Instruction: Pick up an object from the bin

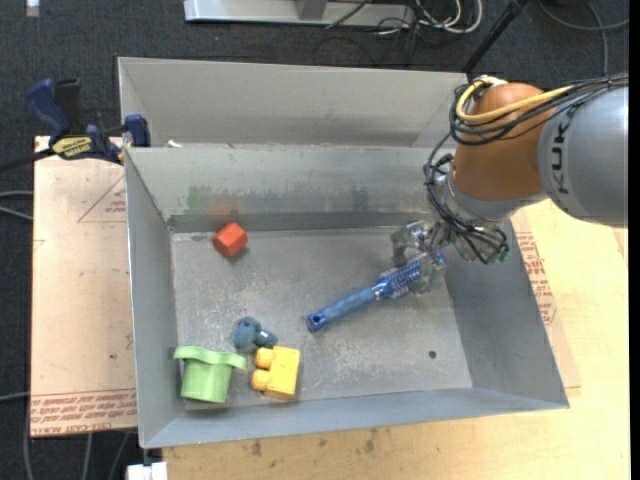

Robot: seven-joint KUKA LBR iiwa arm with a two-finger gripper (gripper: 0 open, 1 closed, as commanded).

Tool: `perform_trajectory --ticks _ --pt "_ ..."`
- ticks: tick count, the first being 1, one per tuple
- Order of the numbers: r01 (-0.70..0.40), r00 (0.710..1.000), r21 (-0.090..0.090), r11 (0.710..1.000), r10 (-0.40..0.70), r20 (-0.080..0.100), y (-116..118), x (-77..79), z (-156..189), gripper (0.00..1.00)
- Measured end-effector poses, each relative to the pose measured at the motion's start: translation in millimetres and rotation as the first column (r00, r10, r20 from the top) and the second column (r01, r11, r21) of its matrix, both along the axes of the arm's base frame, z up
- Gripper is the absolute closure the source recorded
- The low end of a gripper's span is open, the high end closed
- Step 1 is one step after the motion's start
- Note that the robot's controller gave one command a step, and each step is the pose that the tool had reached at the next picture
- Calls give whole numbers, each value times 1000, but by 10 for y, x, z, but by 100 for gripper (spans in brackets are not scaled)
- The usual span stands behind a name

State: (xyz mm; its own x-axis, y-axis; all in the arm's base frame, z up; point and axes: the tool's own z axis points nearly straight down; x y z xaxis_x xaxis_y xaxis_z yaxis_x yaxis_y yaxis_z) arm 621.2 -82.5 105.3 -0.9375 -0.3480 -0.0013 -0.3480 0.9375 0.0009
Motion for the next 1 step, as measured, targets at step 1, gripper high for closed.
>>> perform_trajectory --ticks 1 --pt "-4 1000 0 1000 4 11 346 -147 1286 100"
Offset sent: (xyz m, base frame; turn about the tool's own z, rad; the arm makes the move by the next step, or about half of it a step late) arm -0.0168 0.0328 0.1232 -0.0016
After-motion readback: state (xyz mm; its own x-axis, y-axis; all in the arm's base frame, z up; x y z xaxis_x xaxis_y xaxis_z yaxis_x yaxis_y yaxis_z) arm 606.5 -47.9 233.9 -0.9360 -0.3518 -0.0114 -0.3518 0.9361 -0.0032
